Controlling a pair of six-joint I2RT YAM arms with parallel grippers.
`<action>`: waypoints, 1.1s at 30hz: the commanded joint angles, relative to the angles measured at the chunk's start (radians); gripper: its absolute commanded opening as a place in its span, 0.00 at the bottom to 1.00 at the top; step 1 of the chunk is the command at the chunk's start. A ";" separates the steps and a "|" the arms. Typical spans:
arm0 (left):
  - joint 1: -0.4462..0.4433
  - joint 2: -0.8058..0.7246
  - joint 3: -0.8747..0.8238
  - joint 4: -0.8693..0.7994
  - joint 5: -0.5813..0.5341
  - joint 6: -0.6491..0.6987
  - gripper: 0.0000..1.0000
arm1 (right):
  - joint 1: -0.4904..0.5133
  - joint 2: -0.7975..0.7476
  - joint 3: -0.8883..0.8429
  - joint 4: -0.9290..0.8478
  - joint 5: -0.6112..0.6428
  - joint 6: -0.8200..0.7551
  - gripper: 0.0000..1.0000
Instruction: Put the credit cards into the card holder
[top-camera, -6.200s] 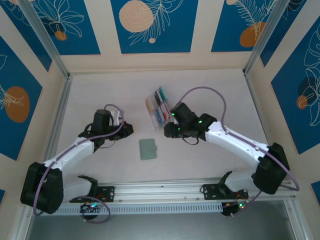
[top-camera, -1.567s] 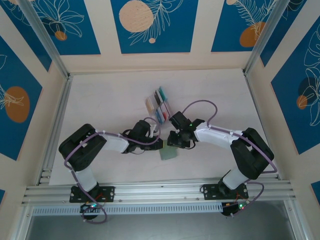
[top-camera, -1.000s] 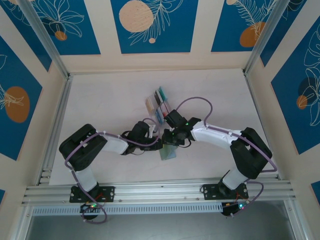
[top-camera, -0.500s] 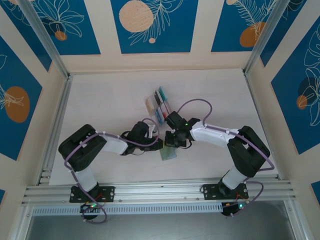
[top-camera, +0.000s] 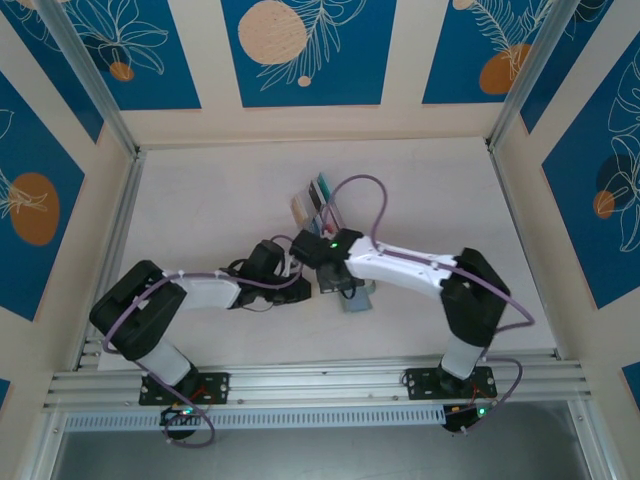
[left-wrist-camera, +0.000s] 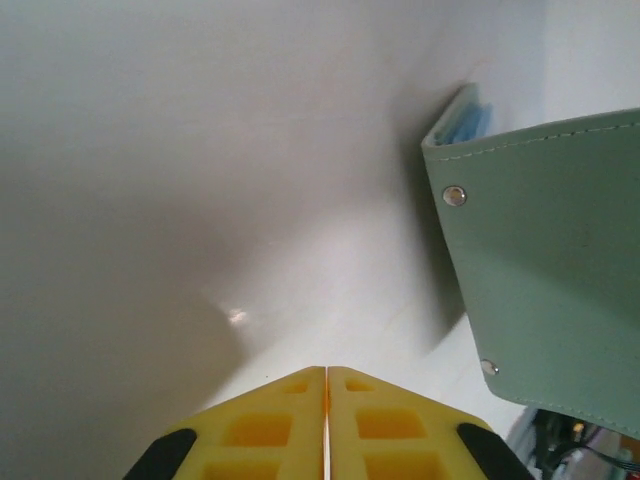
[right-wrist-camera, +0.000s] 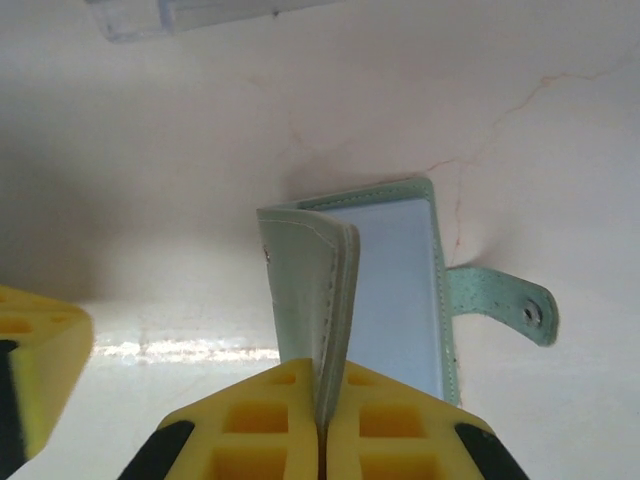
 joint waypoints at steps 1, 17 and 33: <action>0.027 -0.045 -0.015 -0.127 -0.063 0.025 0.08 | 0.040 0.091 0.070 -0.134 0.092 0.037 0.13; 0.139 -0.139 -0.082 -0.218 -0.068 0.036 0.08 | 0.023 0.036 -0.008 0.208 -0.325 -0.139 0.55; 0.146 -0.170 0.029 -0.297 0.032 0.081 0.04 | -0.104 0.010 -0.228 0.500 -0.640 -0.120 0.48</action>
